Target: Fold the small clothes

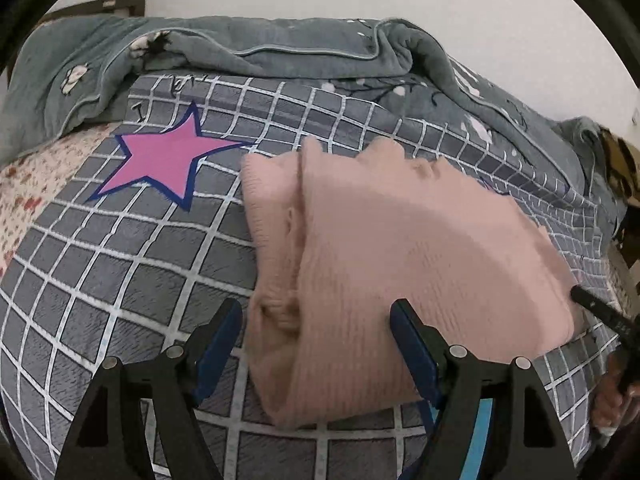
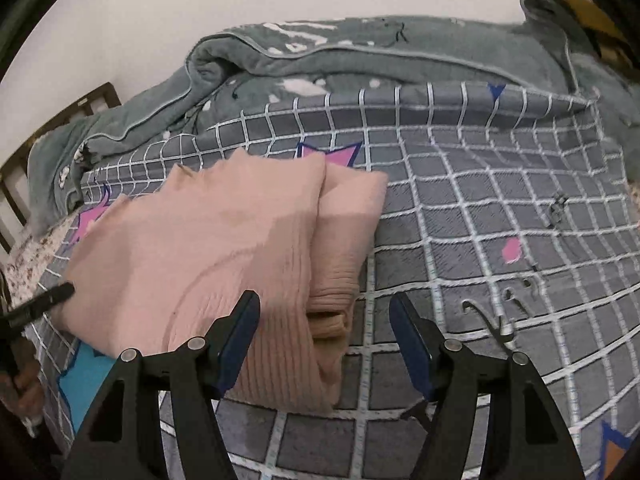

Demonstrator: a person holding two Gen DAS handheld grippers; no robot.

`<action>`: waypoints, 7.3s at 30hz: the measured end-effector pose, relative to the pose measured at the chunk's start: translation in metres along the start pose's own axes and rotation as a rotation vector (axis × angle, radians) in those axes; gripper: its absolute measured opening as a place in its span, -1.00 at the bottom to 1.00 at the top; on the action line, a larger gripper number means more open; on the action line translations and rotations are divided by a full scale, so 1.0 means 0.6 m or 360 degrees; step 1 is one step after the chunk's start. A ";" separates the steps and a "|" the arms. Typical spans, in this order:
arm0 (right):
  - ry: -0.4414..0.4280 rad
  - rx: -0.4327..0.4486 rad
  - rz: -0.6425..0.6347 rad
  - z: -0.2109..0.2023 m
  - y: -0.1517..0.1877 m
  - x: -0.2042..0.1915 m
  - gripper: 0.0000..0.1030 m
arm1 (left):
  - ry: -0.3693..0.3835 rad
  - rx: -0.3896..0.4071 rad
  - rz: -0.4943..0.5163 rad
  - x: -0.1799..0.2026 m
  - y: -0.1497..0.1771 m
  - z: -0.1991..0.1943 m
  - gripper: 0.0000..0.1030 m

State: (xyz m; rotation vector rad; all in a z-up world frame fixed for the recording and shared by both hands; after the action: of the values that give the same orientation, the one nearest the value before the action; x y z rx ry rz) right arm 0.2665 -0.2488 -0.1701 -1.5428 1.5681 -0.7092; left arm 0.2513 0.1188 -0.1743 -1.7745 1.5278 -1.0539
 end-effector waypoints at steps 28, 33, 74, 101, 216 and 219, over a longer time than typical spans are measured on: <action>-0.0060 -0.0135 0.0071 0.012 0.039 -0.006 0.00 | 0.0083 -0.0056 -0.0129 -0.027 0.025 0.000 0.50; -0.0050 -0.0170 0.0050 0.011 0.041 -0.010 0.00 | 0.0100 -0.0065 -0.0144 -0.030 0.026 -0.002 0.50; -0.0029 -0.0147 -0.0002 0.019 0.042 -0.017 0.05 | 0.0127 -0.0019 -0.0238 -0.021 0.029 0.021 0.29; -0.0061 0.0005 -0.0010 -0.106 0.032 -0.017 -0.82 | 0.0234 -0.0034 -0.0327 0.005 0.062 -0.088 -0.69; -0.0053 0.0434 0.0059 -0.273 0.036 0.037 -0.03 | -0.0102 -0.0087 -0.0181 0.221 -0.056 -0.152 -0.59; 0.0015 0.0465 0.0151 -0.289 0.027 0.095 -0.03 | -0.0103 -0.0113 -0.0130 0.288 -0.058 -0.150 -0.59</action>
State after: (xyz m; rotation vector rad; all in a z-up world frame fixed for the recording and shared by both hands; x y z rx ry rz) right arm 0.1159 -0.3281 -0.1032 -1.2452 1.4606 -0.8509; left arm 0.2004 -0.0373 -0.0632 -1.9157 1.4814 -0.9819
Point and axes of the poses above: each gripper's, at about its wrist camera, not at the fingertips, and z roughly the way its jaws point, x to its right, y to its underside, the point moved 2 cm from there along z, roughly the way its jaws point, and after that the axes turned 14 degrees about x, right-handed, at the moved point
